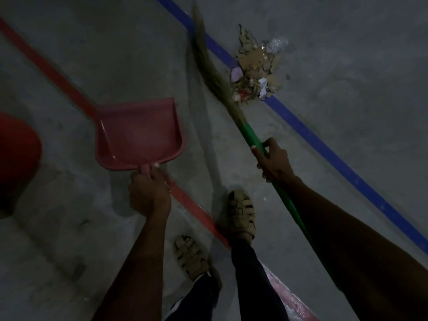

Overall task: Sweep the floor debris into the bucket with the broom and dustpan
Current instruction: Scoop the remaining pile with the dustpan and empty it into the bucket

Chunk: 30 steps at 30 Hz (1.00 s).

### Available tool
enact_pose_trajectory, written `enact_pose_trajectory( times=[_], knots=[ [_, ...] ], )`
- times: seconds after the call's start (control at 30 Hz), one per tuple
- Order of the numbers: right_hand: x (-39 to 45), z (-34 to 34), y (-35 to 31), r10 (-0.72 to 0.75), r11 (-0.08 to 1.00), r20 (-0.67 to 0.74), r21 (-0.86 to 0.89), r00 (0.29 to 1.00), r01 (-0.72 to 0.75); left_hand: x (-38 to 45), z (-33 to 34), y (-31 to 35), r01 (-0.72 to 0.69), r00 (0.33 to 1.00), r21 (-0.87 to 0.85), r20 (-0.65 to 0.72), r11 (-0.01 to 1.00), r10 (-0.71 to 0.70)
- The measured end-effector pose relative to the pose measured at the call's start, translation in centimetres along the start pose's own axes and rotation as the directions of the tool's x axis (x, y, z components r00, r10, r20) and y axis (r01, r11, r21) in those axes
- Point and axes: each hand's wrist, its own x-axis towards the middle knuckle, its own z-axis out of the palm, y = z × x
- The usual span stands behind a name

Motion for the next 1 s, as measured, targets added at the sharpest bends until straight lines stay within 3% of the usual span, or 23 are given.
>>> enact_pose_trajectory(
  times=[0.1,0.27,0.5,0.73,0.9,1.0],
  knots=[
    [0.4,3.0,-1.5,-0.032,0.996,0.102,-0.083,0.994,0.041,0.3,-0.5,-1.5,0.065,0.998,-0.006,0.0,0.998,-0.065],
    [0.6,7.3,-3.0,0.01,0.963,0.229,-0.263,0.973,0.052,0.5,-1.2,-4.1,0.052,0.998,0.016,0.032,0.999,-0.053],
    [0.3,6.1,-0.9,0.133,0.964,0.063,-0.238,0.989,-0.114,-0.1,-1.6,-5.4,0.015,0.997,0.034,0.071,0.999,-0.017],
    [0.0,1.7,1.4,0.106,0.983,-0.096,-0.138,0.99,-0.119,-0.5,-1.4,-5.2,-0.01,0.997,0.056,0.074,0.998,0.006],
    [-0.6,3.0,0.1,0.015,0.997,-0.022,-0.081,1.0,-0.017,-0.4,-1.6,-5.7,0.014,0.997,0.071,0.078,0.997,-0.019],
    [-0.6,5.3,-1.3,-0.068,0.982,0.097,-0.167,0.993,0.084,-0.5,-1.8,-6.3,0.051,0.996,0.057,0.073,0.997,-0.056]
  ],
)
